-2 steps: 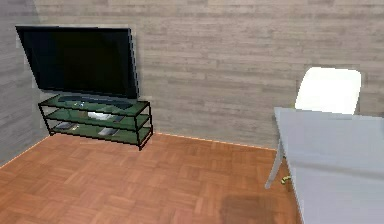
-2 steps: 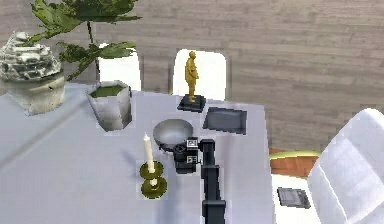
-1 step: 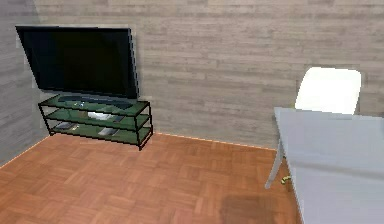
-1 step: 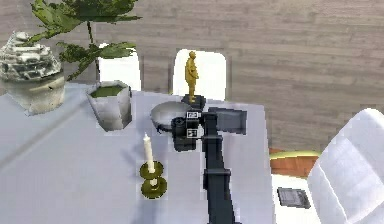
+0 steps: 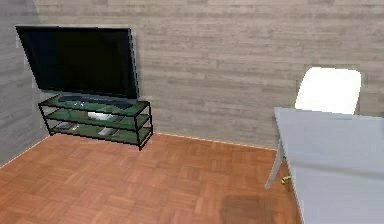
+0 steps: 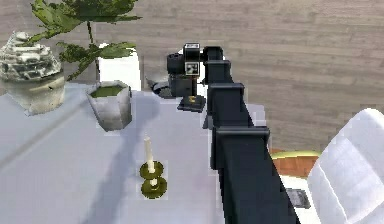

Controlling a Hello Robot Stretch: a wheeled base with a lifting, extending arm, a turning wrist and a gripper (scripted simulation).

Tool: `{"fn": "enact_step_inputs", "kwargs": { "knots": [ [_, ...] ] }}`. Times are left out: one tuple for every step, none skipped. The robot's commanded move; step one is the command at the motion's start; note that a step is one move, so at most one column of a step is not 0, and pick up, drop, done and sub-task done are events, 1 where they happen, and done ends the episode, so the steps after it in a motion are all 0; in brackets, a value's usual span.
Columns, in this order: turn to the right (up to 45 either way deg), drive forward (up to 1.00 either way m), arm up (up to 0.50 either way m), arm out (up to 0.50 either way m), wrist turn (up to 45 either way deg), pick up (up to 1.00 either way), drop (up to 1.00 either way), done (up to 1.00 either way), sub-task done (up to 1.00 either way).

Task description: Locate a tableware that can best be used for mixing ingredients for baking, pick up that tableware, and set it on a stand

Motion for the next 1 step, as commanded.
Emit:
{"fn": "enact_step_inputs", "kwargs": {
  "knots": [
    [0.0, 0.0, 0.0, 0.0, -45.0, 0.0, 0.0, 0.0, 0.0]
  ]
}}
